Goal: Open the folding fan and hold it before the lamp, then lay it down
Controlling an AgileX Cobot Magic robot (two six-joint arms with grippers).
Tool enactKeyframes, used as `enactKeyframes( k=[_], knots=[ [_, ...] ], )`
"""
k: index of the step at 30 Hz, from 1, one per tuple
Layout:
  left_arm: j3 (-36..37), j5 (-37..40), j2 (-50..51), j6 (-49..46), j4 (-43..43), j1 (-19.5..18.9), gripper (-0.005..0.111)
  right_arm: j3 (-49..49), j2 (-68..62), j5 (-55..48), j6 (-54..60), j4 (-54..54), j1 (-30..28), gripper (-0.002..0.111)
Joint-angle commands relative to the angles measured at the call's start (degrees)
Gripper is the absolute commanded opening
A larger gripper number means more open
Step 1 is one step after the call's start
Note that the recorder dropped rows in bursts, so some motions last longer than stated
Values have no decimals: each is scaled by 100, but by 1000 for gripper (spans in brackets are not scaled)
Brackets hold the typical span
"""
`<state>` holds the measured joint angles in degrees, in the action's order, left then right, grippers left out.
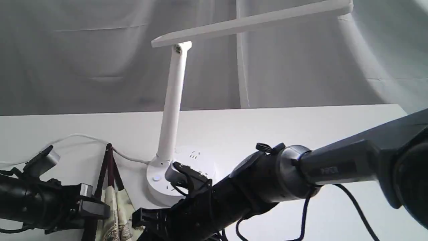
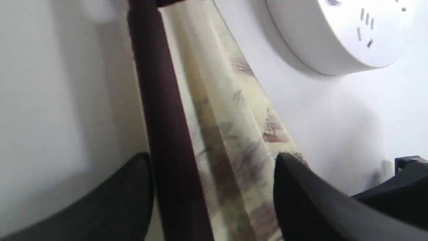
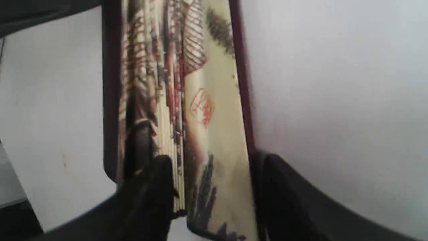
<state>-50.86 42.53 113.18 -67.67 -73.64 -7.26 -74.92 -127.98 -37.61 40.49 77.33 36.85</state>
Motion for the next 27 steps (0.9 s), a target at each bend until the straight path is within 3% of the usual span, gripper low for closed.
enactKeyframes(
  k=[1,7,13,27],
  knots=[
    [-7,115,19,-127,-86,-21,54,15,-103,-35,-16,38,38,44],
    [-7,-105,19,-127,111,-21,54,15,-103,-333,142,126,38,43],
    [-7,-840,19,823,1058,-21,51,15,-105,-375,217,9,27,39],
    [-7,-714,19,882,1083,-21,49,15,-270,-538,488,297,27,28]
  ],
)
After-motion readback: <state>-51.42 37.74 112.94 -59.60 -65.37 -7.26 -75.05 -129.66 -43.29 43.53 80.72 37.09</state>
